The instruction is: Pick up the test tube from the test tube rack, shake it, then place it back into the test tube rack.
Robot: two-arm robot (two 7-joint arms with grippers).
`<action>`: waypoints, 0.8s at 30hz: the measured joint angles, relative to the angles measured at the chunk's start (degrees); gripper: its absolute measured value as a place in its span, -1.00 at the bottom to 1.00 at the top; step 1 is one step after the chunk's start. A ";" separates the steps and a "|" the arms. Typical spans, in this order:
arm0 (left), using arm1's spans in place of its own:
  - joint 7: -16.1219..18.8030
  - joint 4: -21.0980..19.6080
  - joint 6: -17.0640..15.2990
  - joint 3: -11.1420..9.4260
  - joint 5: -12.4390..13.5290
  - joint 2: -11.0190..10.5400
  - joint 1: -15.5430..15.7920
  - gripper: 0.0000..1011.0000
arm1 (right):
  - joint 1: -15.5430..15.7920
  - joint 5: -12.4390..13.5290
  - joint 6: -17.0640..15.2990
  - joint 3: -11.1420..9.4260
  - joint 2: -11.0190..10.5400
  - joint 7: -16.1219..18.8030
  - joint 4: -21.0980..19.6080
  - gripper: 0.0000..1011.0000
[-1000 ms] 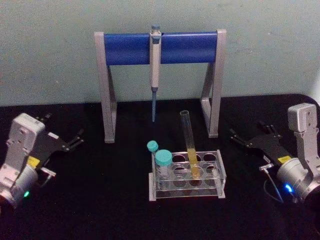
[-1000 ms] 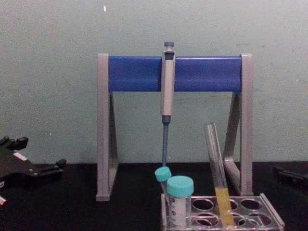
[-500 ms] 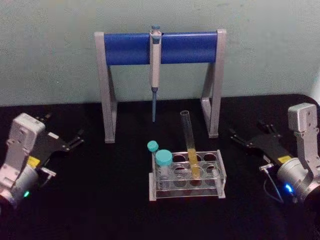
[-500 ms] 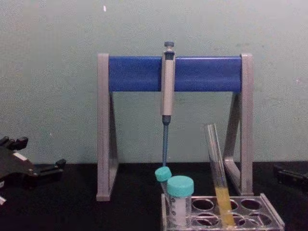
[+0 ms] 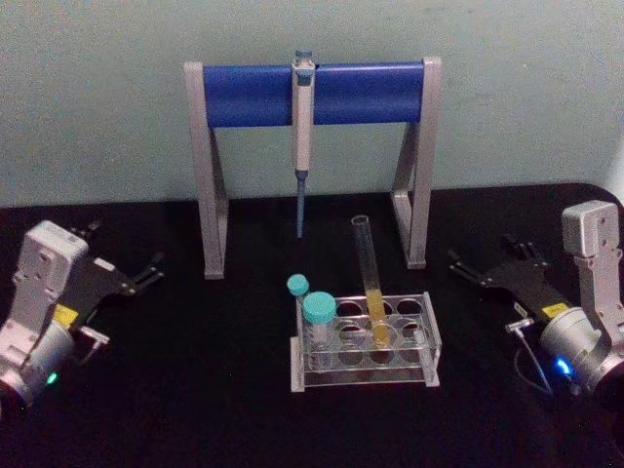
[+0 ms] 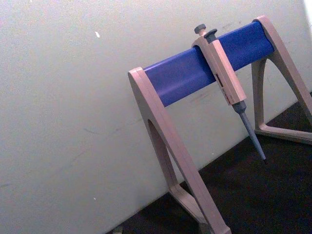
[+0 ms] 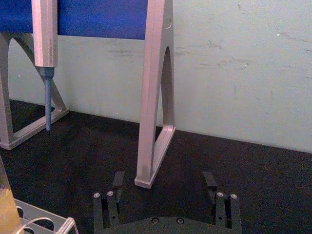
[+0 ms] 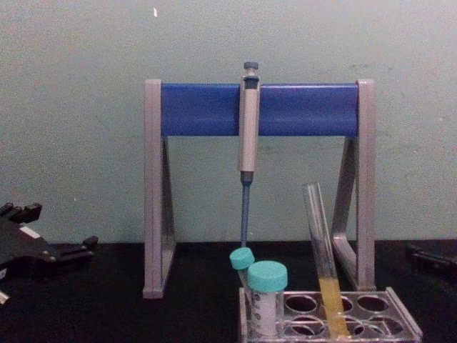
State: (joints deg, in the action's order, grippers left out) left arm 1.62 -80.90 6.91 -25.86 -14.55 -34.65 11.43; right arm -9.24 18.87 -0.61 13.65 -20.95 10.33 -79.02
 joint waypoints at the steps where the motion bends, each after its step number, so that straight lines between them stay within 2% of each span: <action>1: 0.00 0.00 0.00 0.00 0.00 0.00 0.00 0.98 | 0.00 0.00 0.00 0.00 0.00 0.00 0.00 0.98; 24: 0.00 0.00 0.00 0.00 0.00 0.00 0.00 0.98 | 0.00 0.04 0.00 0.00 0.00 -0.01 0.00 0.98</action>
State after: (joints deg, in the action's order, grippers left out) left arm 1.62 -80.90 6.91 -25.86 -14.55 -34.65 11.43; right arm -9.24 18.91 -0.61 13.65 -20.95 10.32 -79.02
